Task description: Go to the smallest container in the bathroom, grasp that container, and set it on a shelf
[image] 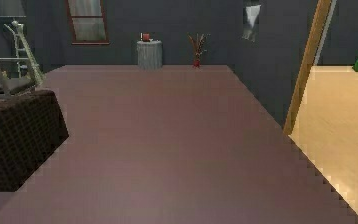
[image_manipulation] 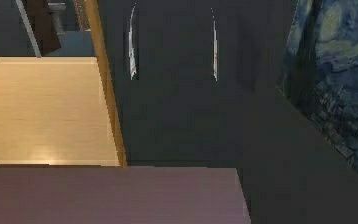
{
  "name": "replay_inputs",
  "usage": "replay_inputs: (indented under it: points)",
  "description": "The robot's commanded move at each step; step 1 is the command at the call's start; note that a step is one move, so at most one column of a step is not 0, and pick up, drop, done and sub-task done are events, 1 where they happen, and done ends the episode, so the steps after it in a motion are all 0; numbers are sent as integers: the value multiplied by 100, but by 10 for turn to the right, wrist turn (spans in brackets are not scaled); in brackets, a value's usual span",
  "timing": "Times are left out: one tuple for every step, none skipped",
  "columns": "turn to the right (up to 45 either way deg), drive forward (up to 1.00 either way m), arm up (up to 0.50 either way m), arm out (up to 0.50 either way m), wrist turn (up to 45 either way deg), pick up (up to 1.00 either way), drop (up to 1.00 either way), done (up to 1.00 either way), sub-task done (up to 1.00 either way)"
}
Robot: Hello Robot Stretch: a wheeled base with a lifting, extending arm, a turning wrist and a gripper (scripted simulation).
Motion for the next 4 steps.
replay_inputs:
  points:
    - [-450, 0, 0, 0, 0, 0, 0, 0, 0]
    - [-450, 0, 0, 0, 0, 0, 0, 0, 0]
    - [0, 70, 0, 0, 0, 0, 0, 0, 0]
    - [-450, 0, 0, 0, 0, 0, 0, 0, 0]
